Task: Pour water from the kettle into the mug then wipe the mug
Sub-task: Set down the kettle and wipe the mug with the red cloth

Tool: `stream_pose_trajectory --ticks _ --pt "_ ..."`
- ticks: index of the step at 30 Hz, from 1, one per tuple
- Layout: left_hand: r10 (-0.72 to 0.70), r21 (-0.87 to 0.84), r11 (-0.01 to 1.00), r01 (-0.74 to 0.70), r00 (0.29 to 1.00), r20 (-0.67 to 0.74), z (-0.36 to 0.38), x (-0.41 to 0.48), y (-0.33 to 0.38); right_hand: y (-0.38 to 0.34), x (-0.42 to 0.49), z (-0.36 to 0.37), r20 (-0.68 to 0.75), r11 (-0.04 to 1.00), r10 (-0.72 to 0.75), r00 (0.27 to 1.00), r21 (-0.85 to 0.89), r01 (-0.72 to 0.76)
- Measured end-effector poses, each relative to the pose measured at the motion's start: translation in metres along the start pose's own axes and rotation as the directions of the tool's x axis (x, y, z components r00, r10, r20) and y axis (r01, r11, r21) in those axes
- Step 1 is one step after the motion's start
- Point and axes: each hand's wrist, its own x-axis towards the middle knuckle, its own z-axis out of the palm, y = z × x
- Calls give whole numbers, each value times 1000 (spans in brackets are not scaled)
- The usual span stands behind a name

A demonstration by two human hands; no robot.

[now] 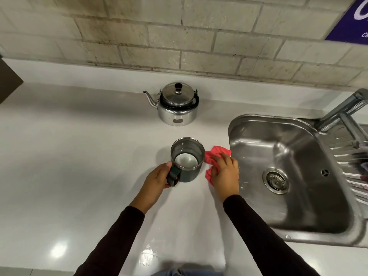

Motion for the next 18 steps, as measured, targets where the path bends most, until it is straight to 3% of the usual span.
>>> stream_pose_trajectory --ticks 3,10,18 --pt "81 77 995 -65 970 -228 -11 3 3 -1 25 8 10 994 67 998 91 -67" --pt "147 109 987 -121 951 -271 -28 6 14 -2 114 31 -21 995 58 998 -84 -60" --pt "111 116 990 -80 948 -298 -41 14 1 -8 192 50 -18 992 119 993 -41 -120"
